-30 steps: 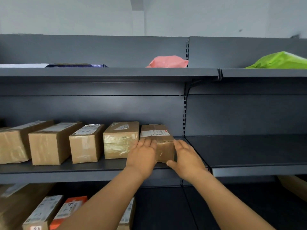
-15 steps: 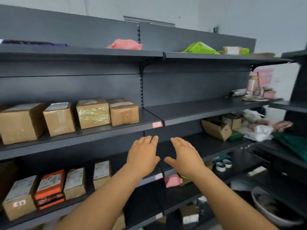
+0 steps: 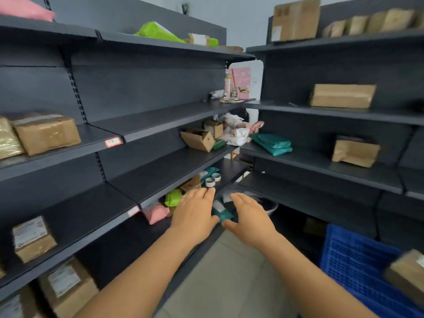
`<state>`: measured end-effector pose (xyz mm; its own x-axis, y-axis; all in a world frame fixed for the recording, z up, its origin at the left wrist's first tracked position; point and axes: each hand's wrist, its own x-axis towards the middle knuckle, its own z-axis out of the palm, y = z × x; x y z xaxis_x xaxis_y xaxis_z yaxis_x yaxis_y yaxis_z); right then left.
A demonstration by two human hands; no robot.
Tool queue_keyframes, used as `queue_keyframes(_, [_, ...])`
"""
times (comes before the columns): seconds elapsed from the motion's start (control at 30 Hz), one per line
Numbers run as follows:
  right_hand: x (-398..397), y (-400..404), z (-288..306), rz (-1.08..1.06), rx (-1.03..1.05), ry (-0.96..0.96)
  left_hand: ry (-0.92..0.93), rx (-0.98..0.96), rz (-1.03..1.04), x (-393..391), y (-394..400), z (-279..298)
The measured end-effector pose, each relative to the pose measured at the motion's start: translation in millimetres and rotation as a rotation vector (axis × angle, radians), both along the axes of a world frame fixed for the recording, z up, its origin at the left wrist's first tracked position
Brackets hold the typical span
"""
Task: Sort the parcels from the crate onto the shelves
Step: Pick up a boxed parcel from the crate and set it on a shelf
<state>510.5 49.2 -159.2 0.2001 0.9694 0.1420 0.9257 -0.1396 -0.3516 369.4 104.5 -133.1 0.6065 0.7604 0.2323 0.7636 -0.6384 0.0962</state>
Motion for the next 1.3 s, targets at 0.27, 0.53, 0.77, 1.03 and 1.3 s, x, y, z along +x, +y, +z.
queue_keyframes(0.27, [85.7, -93.7, -31.5, -0.241, -0.068, 0.028, 0.029, -0.078, -0.211, 97.6, -55.6, -37.8])
queue_keyframes(0.53, [187.7, -209.6, -62.1, -0.428, -0.143, 0.093, 0.071, -0.16, -0.377, 210.0, -146.6, -73.5])
queue_keyframes(0.77, [271.5, -307.6, -90.6, -0.533, -0.22, 0.124, 0.13, -0.241, -0.431, 303.3, -231.2, -110.8])
queue_keyframes(1.03, [346.4, -386.2, -126.9, -0.629, -0.334, 0.195, 0.251, -0.267, -0.5, 390.2, -288.5, -148.0])
queue_keyframes(1.3, [409.0, -397.3, -164.1, -0.729, -0.406, 0.315, 0.339, -0.339, -0.549, 465.4, -286.7, -187.6])
